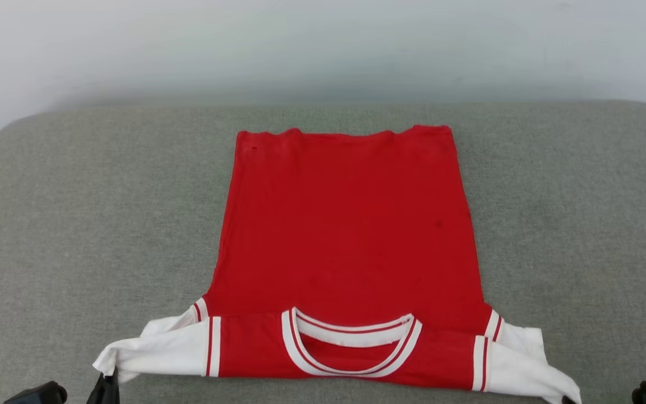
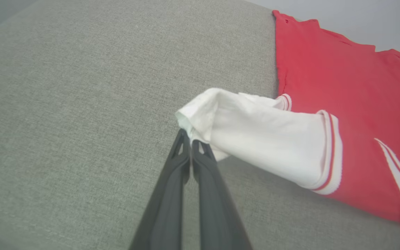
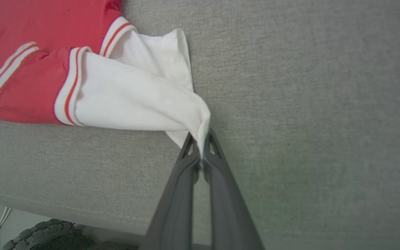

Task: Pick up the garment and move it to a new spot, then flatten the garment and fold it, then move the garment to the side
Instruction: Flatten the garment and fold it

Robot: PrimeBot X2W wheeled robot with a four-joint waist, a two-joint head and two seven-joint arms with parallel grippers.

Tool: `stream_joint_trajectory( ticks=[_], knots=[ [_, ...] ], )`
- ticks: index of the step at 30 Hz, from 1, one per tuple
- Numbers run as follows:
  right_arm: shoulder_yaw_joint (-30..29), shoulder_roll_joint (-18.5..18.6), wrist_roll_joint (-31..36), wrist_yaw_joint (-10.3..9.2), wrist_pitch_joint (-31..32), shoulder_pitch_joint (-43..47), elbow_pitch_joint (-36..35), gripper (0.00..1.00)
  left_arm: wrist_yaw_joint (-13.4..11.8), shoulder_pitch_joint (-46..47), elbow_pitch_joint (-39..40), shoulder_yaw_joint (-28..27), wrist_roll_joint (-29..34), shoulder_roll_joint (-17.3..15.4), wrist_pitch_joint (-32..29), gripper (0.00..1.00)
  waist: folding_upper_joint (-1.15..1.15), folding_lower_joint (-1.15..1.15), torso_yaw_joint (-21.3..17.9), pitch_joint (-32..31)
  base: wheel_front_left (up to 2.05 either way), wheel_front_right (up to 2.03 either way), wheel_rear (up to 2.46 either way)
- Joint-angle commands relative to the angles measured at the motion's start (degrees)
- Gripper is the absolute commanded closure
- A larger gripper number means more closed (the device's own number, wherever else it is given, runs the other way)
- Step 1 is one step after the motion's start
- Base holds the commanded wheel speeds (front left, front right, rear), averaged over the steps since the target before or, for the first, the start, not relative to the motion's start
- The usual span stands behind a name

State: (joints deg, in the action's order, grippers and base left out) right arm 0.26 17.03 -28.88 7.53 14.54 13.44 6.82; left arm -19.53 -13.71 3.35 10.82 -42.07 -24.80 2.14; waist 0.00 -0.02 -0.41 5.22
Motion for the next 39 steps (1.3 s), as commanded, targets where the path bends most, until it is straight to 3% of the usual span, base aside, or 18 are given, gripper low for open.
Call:
stream_joint_trajectory(
  ticks=[1,7,11,16,21,28,33,39],
  knots=[
    [-0.7,-1.1,0.0,-0.08,0.3,1.0,-1.2,0.02,-0.2,-0.6,0.7,0.1,0.3,-0.1,0.2,1.00,0.00,0.02,0.7,-1.1,0.00,0.00,0.00],
    [-6.3,-4.7,2.1,-0.06,-0.7,-3.5,-5.4,0.00,0.2,1.8,3.9,3.2,2.8,-0.6,-0.7,1.00,0.00,0.02,2.0,-1.6,0.00,0.00,0.00],
    [-9.5,-5.3,2.3,-0.06,-0.4,-12.9,-2.7,0.00,-0.4,4.5,6.7,4.8,5.2,-0.8,-1.3,1.00,0.00,0.02,3.7,0.7,0.00,0.00,0.00],
    [-10.6,-1.2,1.0,-0.06,2.8,-28.4,6.5,0.00,-0.2,9.3,9.7,7.3,8.4,-0.7,-1.6,1.00,0.00,0.02,8.0,5.9,0.00,0.00,0.00],
    [-9.5,4.2,0.7,-0.06,10.0,-42.1,16.1,0.00,0.6,14.2,11.5,10.3,11.0,0.8,-1.3,1.00,0.00,0.02,12.8,11.8,0.00,0.00,0.00],
    [-4.9,9.1,1.6,-0.06,19.8,-55.6,22.9,0.00,1.3,18.6,11.8,12.5,12.9,2.9,0.2,1.00,0.00,0.02,16.8,18.2,0.00,0.00,0.00],
    [-2.6,11.1,1.8,-0.06,26.3,-63.3,26.7,0.00,2.4,21.5,10.5,13.9,13.3,4.6,1.6,1.00,0.00,0.02,19.1,22.3,0.00,0.00,0.00],
    [-0.9,10.1,0.8,-0.05,31.5,-66.6,31.4,0.00,3.5,23.6,8.6,15.2,13.2,6.3,3.0,1.00,0.00,0.02,20.4,25.0,0.00,0.00,0.00]
  ],
)
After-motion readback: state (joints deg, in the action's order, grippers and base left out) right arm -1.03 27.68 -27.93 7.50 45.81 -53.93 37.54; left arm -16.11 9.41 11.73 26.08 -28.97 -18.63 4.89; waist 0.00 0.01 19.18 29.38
